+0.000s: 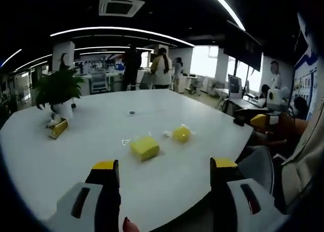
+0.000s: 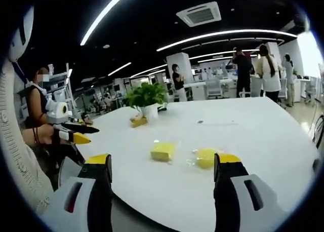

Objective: Compare the silicone blocks by pressing each to a similar depth, holding the contact briefly, and releasing to observe deformation and rebound differences across the visible hardness samples.

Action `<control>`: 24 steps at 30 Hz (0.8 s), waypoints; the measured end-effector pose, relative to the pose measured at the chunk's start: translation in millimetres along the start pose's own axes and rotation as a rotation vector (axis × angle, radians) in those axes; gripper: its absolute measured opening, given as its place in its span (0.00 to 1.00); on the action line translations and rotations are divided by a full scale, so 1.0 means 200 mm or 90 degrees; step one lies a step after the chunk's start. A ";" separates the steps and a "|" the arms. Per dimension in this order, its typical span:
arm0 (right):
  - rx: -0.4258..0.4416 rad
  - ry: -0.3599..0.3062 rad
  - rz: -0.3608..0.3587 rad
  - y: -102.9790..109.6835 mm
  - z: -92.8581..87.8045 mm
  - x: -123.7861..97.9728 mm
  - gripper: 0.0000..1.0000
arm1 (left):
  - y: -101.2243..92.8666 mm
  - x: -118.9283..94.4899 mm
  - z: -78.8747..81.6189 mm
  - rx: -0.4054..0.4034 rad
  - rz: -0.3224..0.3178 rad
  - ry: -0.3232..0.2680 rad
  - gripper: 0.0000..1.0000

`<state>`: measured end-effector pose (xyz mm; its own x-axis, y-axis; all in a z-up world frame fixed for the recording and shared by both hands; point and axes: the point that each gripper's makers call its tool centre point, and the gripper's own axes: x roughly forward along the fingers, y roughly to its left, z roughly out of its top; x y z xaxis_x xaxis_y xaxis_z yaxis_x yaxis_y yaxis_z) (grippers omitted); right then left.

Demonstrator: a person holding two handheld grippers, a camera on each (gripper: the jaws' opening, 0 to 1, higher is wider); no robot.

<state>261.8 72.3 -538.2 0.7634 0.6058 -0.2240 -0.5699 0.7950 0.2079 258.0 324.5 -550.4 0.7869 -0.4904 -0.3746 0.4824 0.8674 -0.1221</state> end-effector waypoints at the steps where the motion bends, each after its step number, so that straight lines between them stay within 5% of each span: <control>1: 0.001 0.011 0.003 0.00 -0.01 0.00 0.77 | 0.01 0.00 0.00 0.000 0.001 0.000 0.71; 24: -0.026 0.038 -0.024 -0.03 -0.01 0.09 0.73 | 0.12 0.08 0.04 -0.009 -0.009 -0.002 0.71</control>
<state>277.9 77.6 -545.1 0.7661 0.5749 -0.2875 -0.5536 0.8174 0.1593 285.1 336.3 -552.5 0.7814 -0.5031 -0.3693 0.4881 0.8614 -0.1406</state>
